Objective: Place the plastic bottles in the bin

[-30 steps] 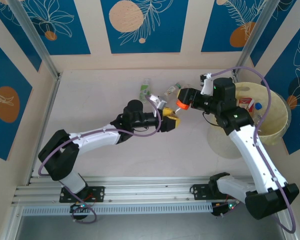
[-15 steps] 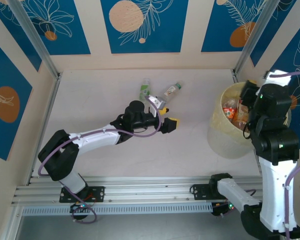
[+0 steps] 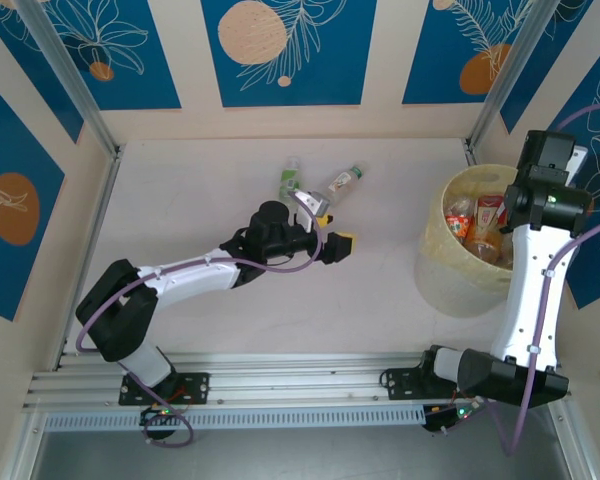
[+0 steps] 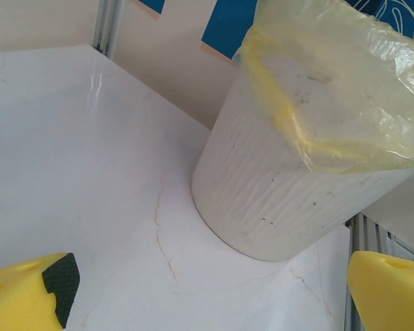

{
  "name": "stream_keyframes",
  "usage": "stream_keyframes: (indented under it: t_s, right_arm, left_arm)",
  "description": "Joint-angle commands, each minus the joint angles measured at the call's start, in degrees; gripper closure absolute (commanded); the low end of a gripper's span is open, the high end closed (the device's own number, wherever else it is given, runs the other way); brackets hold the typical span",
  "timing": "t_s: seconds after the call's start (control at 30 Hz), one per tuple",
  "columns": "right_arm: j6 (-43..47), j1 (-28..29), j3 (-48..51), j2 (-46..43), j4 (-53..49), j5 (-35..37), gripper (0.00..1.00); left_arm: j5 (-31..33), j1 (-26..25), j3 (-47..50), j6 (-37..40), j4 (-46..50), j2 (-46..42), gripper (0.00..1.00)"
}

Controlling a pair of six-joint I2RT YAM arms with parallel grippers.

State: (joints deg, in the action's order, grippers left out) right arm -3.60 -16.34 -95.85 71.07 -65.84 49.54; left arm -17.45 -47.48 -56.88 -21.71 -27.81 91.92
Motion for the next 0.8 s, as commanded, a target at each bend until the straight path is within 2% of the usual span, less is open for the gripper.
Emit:
stream_keyframes:
  t_s: [0.0,0.1,0.3,0.43,0.6,0.67,0.77]
  right_arm:
    - [2.8,-0.4,0.1,1.8,4.2,0.5,0.15]
    - [1.6,-0.1,-0.4,3.4,4.8,-1.0,0.08]
    - [-1.7,1.3,0.0,1.1,5.9,-6.7,0.05]
    - [-4.4,2.9,1.1,-1.5,6.1,-11.7,0.00]
    - [-7.3,7.0,3.5,-5.9,9.4,-15.7,0.00]
    - [-9.2,8.9,5.3,-8.6,11.9,-20.1,0.01]
    - [-12.6,11.0,9.5,-13.1,17.2,-28.5,0.01]
  left_arm:
    - [2.0,0.6,-0.9,-1.8,-0.2,0.4,0.00]
    - [2.1,0.9,-1.3,-3.0,-0.2,1.1,0.00]
    - [4.7,1.3,-1.8,-4.0,1.8,1.8,0.00]
    - [9.8,2.4,-4.6,-4.1,8.3,3.1,0.00]
    - [18.0,5.1,-8.2,-6.5,15.7,5.4,0.00]
    - [19.6,6.8,-9.2,-8.2,17.4,6.6,0.00]
    - [18.0,9.5,-10.7,-10.4,18.5,8.8,0.00]
